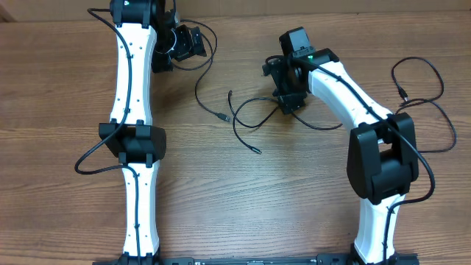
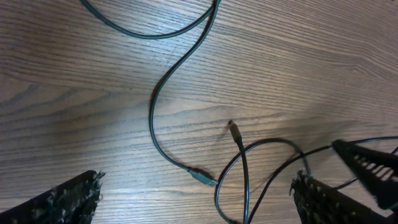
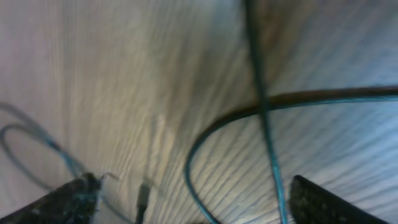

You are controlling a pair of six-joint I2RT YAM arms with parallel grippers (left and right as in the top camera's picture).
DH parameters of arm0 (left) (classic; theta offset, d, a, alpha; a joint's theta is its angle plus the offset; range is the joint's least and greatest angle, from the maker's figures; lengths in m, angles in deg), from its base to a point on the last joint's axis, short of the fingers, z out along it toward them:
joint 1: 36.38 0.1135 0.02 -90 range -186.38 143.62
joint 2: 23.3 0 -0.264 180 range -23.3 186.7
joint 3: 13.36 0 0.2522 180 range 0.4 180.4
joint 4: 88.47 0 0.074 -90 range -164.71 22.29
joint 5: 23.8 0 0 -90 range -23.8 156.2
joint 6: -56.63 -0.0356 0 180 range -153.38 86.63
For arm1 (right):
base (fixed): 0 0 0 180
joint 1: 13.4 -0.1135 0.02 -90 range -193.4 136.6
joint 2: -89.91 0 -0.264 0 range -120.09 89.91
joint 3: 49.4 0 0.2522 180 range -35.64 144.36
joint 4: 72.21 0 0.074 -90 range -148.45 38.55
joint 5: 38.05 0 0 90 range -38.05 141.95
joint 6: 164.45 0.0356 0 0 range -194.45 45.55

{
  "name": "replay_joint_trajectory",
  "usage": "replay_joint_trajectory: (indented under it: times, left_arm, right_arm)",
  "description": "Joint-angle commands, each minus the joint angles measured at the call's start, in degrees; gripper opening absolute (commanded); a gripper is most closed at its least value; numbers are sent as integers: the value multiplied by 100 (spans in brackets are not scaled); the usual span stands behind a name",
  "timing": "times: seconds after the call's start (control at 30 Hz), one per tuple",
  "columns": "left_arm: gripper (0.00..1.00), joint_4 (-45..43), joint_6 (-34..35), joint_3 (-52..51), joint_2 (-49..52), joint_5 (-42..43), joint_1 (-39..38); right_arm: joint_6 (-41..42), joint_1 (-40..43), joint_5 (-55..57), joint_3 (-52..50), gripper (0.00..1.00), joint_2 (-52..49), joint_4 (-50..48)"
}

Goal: Untangle cables

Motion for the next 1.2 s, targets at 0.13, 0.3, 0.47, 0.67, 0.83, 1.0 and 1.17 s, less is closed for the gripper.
replay_joint_trajectory:
  times: [0.13,0.3,0.47,0.67,0.83,1.0,1.17]
  left_arm:
    - [99,-9,76,122,50,-42,-11]
    - [100,-9,76,122,50,-42,-11]
    - [100,-9,76,122,50,-42,-11]
    - [100,-9,76,122,50,-42,-11]
    - [100,-9,76,122,50,-42,-11]
    - [100,-7,76,122,50,-42,-11]
    - [99,-9,76,122,50,-42,-11]
  right_arm:
    - [927,-39,699,-20,86,-184,570]
    - [1152,-52,713,-20,74,-503,568]
    - [1172,-59,717,-20,66,-857,546]
    - [1086,-59,717,-17,33,-1010,876]
    - [404,96,778,2,18,-1010,1506]
    - [-739,498,863,2,11,-1010,2009]
    - [-1506,815,866,2,16,-1010,2127]
